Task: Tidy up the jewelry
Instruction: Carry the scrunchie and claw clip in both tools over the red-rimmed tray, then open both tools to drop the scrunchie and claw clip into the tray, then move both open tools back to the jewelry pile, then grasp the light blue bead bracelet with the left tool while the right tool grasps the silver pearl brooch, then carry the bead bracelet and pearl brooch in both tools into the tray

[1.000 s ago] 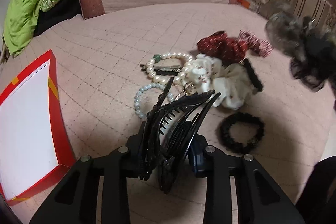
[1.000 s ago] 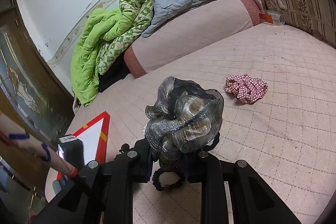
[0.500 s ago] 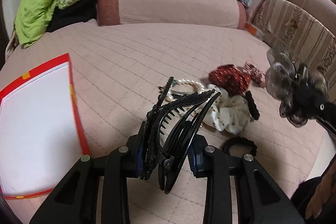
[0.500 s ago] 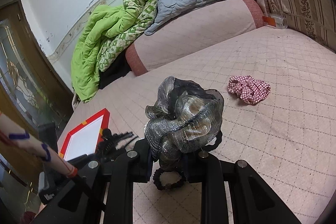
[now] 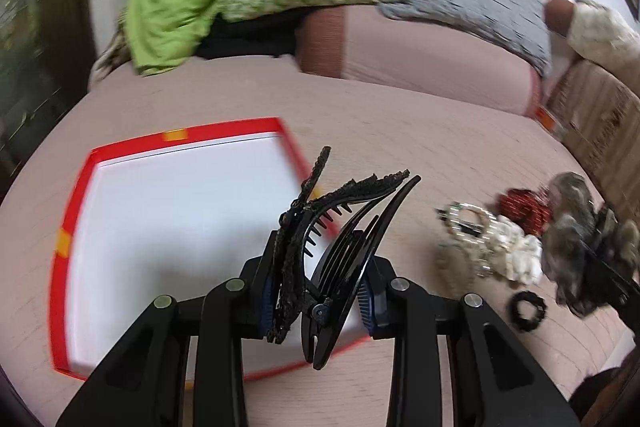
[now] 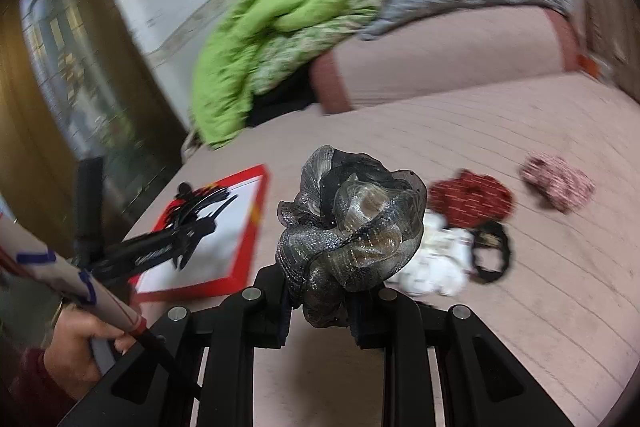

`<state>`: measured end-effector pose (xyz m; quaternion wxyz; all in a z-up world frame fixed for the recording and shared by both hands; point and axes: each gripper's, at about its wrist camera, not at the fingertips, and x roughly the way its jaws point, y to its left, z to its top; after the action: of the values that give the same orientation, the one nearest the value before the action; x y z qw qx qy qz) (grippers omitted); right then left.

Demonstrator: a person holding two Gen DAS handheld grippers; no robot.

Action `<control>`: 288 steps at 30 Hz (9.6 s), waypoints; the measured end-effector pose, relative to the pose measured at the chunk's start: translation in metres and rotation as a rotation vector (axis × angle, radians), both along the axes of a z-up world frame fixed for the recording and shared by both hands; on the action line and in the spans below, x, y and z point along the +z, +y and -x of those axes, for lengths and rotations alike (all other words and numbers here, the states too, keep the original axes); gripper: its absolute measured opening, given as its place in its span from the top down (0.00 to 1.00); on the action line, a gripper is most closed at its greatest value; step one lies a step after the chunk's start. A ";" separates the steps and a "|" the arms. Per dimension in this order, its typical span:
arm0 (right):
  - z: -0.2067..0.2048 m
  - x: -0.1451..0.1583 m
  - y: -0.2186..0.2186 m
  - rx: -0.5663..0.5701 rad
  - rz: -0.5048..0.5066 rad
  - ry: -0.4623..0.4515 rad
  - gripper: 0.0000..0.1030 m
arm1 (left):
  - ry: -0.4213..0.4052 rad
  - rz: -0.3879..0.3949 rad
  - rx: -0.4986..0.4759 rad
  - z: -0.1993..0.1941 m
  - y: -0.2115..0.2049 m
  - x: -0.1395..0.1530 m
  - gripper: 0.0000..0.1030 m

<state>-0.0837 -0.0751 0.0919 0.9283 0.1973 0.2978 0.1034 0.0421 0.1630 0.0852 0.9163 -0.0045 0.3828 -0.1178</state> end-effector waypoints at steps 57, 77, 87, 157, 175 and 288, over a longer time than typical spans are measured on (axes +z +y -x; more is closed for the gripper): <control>-0.274 -0.044 0.210 0.286 0.052 0.326 0.45 | 0.147 0.106 0.418 -0.147 0.167 -0.042 0.49; -0.214 0.002 0.184 0.296 0.035 0.249 0.44 | 0.007 0.021 0.429 -0.119 0.147 0.000 0.47; -0.172 0.010 0.145 0.242 -0.019 0.227 0.44 | -0.042 0.003 0.381 -0.093 0.116 0.016 0.45; -0.075 -0.069 -0.013 0.112 -0.090 0.328 0.74 | 0.025 0.114 -0.343 -0.023 -0.098 -0.020 0.95; -0.108 -0.091 0.026 0.053 0.283 0.344 0.77 | 0.016 0.125 -0.343 -0.022 -0.091 -0.015 0.95; -0.280 -0.031 0.278 0.394 0.141 0.323 0.77 | 0.106 0.198 0.305 -0.089 0.191 -0.030 0.95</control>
<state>0.1961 0.2028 0.0609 0.8423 0.0841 0.4811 0.2282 0.1307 0.3536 0.0556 0.8971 -0.1587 0.4121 -0.0141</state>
